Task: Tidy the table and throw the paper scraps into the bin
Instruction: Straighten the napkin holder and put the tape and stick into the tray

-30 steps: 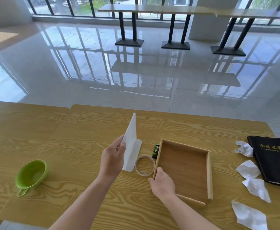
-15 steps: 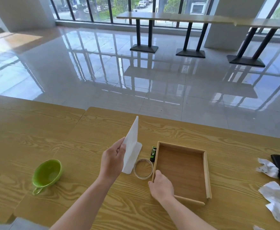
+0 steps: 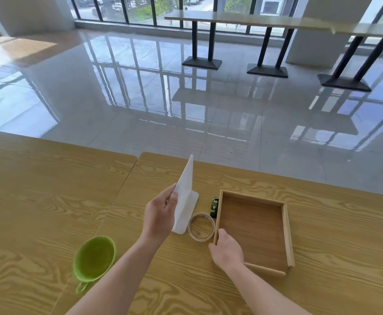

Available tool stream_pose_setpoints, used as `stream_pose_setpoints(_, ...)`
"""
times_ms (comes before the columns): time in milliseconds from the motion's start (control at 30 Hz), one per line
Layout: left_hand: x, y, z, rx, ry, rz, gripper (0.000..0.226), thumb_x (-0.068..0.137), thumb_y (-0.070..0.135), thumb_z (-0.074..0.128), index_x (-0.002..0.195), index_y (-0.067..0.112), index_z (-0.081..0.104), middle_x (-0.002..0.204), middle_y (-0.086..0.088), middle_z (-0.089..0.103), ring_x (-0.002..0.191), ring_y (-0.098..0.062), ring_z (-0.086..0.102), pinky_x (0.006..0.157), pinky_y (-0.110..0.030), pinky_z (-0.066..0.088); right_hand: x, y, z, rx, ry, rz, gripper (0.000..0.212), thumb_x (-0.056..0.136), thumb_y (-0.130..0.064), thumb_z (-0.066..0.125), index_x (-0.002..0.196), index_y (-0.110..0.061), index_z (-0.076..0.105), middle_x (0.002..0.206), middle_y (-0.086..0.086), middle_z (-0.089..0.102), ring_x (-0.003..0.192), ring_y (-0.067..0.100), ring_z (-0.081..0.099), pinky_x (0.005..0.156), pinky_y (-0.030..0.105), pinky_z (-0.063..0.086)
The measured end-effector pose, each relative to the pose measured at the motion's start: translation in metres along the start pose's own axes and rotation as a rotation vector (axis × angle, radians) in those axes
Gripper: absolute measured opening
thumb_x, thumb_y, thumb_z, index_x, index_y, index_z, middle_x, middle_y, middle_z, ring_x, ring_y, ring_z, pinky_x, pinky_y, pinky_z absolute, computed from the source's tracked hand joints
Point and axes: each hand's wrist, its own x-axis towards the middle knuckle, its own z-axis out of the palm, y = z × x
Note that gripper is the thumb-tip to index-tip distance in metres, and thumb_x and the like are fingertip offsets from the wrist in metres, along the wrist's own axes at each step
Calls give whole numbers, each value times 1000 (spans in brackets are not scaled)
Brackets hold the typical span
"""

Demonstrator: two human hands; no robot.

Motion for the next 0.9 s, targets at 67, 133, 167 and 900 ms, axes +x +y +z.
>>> stream_pose_setpoints(67,9,-5,-10,-10,2,-11,31,101,28,45,124,41,62,94,-6,72,79,-17,60,77,-47,52,6,-11,3,-4,3,1,16,96,-28,52,108,-18,48,104,-1,63,94,22,61,80,39,52)
stream_pose_setpoints(133,17,-10,-19,-20,8,-22,31,100,29,46,124,40,62,93,-4,73,78,-16,59,75,-44,51,11,-21,5,-14,1,2,17,97,-29,52,109,-17,49,104,0,63,94,22,61,79,39,53)
stream_pose_setpoints(167,21,-12,-23,-25,9,-24,31,100,29,46,123,41,62,90,0,73,79,-13,58,74,-43,51,13,-25,6,-20,-2,0,18,97,-29,52,110,-16,49,105,1,63,96,23,61,79,39,52)
stream_pose_setpoints(900,71,-28,-50,-65,47,-28,31,100,32,46,110,54,64,95,-7,72,81,-14,57,75,-41,50,55,-65,8,-39,-41,-82,18,95,-29,58,107,-18,50,99,0,65,90,20,63,80,39,55)
